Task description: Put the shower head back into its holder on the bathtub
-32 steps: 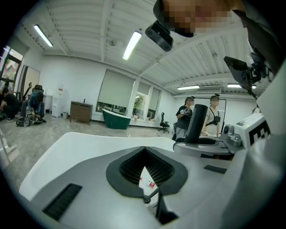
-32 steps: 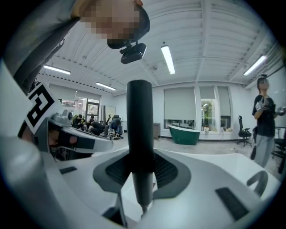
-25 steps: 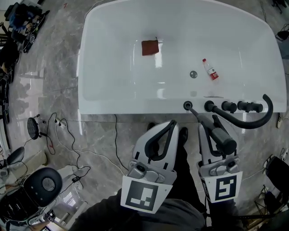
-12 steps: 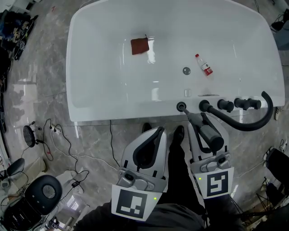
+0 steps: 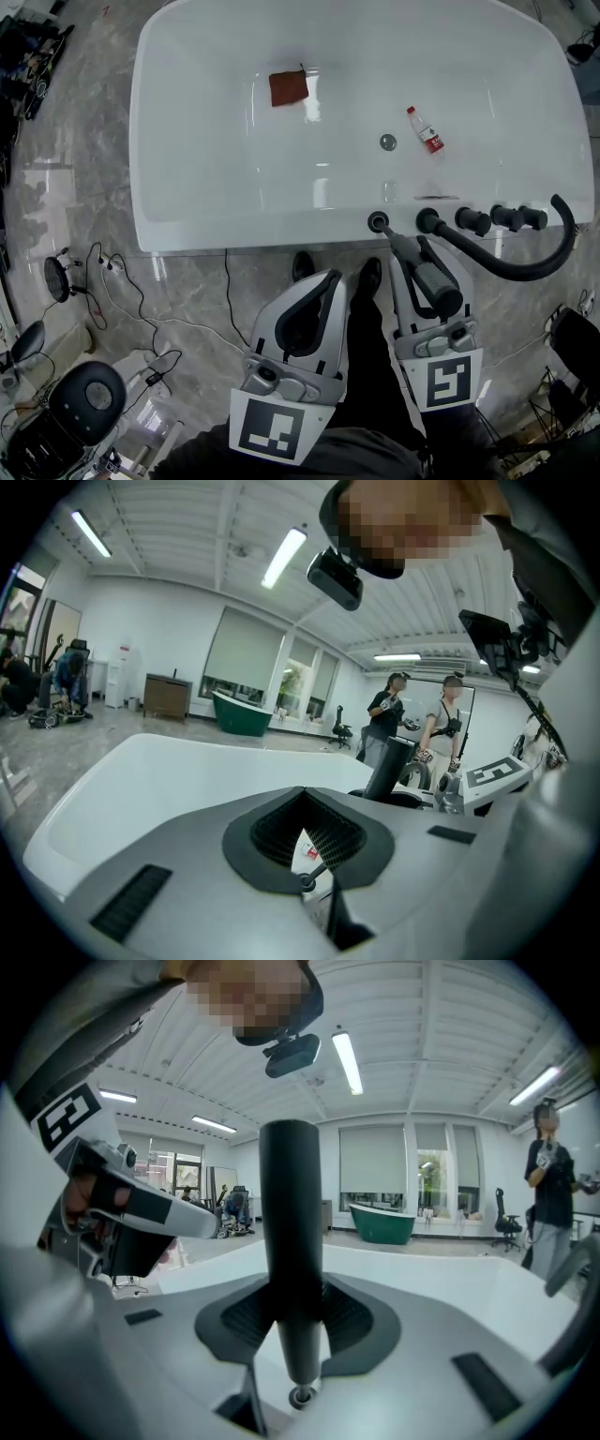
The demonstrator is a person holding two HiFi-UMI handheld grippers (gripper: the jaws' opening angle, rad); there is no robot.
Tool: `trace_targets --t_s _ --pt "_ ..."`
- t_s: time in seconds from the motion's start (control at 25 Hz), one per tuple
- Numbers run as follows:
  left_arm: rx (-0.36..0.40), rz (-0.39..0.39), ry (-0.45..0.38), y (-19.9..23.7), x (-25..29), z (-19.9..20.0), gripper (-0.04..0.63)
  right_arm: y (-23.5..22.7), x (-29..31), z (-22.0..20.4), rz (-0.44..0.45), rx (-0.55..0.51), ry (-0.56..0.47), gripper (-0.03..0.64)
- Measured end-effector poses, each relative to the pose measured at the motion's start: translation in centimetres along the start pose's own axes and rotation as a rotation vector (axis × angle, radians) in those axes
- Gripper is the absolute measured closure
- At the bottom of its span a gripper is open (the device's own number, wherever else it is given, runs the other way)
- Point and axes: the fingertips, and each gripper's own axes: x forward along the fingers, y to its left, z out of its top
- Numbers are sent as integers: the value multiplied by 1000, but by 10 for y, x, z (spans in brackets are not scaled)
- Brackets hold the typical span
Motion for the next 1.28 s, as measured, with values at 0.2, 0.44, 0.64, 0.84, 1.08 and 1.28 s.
trace_targets --t_s 0.2,0.44,0.64,0.84,1.08,1.28 --pt "-7 -3 11 2 2 -5 591 -1 6 -8 3 3 16 483" --pt "-13 -10 31 5 5 -10 591 0 15 -21 11 -4 37 483" --pt "-19 -26 42 -1 7 -15 591 2 25 -29 21 -1 43 483" --pt "-19 -30 47 1 9 -16 591 0 28 -36 13 10 59 483" --pt "-25 -19 55 7 12 -21 591 1 32 -47 18 11 76 483" --pt "-26 -16 69 12 14 -26 591 1 37 -54 17 18 84 483"
